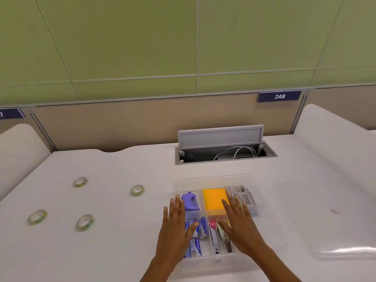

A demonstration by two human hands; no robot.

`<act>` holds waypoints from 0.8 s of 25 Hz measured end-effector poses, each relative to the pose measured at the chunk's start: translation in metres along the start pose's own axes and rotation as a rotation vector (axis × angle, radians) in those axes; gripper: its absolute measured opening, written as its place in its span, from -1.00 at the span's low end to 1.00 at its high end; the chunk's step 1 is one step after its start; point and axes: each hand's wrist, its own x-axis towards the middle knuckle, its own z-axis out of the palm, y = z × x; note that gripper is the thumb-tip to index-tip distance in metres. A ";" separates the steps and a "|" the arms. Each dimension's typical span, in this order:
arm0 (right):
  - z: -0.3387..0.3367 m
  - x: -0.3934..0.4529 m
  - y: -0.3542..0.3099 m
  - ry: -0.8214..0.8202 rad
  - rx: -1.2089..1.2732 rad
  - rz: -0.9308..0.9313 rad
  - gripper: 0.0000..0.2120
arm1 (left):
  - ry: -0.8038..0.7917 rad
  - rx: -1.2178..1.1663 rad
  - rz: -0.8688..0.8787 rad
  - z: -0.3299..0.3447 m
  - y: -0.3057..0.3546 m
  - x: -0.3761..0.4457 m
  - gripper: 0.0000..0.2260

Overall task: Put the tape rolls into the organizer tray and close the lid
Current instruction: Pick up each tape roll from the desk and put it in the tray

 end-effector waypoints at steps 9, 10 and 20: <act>0.007 0.000 0.002 0.024 -0.039 -0.029 -0.17 | 0.034 -0.215 -0.067 0.016 -0.006 -0.007 -0.31; 0.007 0.000 0.002 0.026 -0.035 -0.031 -0.18 | 0.043 -0.228 -0.058 0.015 -0.006 -0.008 -0.32; 0.005 -0.001 -0.001 0.031 -0.022 -0.033 0.11 | 0.066 -0.327 -0.026 0.014 -0.006 -0.008 -0.33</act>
